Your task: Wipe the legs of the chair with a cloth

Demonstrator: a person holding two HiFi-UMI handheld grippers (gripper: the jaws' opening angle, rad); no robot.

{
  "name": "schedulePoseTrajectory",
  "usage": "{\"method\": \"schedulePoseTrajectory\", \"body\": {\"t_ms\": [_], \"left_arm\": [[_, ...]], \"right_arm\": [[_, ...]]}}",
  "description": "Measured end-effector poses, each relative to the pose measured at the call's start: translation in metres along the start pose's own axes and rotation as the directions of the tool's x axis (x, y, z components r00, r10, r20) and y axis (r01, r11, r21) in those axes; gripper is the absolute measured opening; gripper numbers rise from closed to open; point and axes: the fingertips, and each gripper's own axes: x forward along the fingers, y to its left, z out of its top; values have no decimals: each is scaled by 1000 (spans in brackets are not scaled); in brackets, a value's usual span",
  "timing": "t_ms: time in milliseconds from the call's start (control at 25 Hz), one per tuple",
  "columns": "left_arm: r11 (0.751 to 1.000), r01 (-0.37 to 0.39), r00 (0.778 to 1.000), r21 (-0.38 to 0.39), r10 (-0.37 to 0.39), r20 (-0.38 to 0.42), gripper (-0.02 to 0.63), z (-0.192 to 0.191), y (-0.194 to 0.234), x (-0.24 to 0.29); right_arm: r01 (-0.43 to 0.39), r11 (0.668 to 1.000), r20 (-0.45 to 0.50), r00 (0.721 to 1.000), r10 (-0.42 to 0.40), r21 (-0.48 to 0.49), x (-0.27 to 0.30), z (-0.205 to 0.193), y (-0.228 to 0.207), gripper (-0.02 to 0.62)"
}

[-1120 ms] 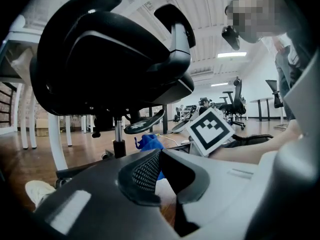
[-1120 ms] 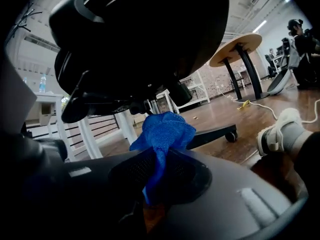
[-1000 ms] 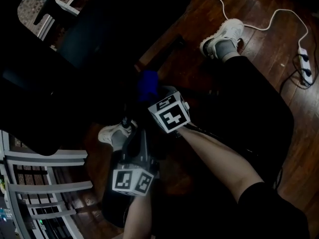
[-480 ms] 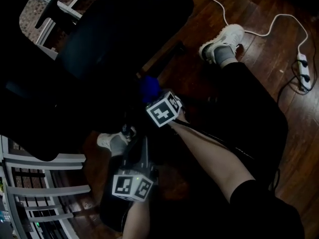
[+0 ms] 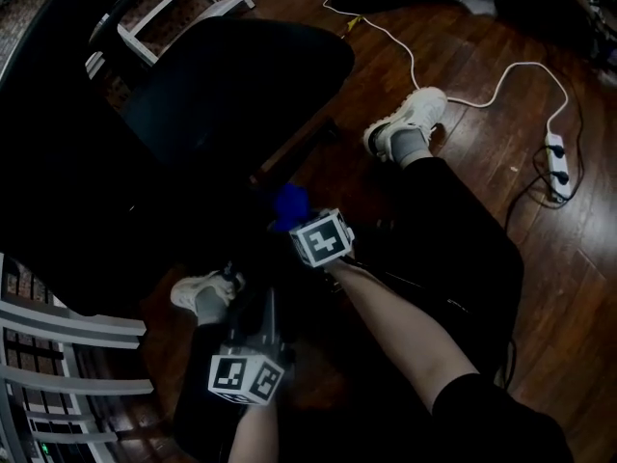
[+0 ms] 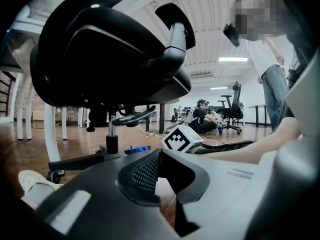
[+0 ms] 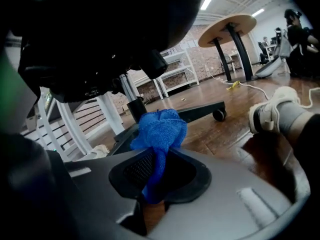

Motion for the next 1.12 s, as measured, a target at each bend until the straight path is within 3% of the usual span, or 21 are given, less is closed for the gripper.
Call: {"method": "schedulePoseTrajectory", "body": {"t_ms": [360,1120], "left_arm": [[999,26,999,-33,-25,37,5,2,-20,0],[997,64,997,-51,-61,54,5,-1,-37,1]], "right_arm": [[-15,978,6,1000,14,206,-40,-15,-46,86],[50,980,-5,999,-50,194,-97,-46,-94,89]]}}
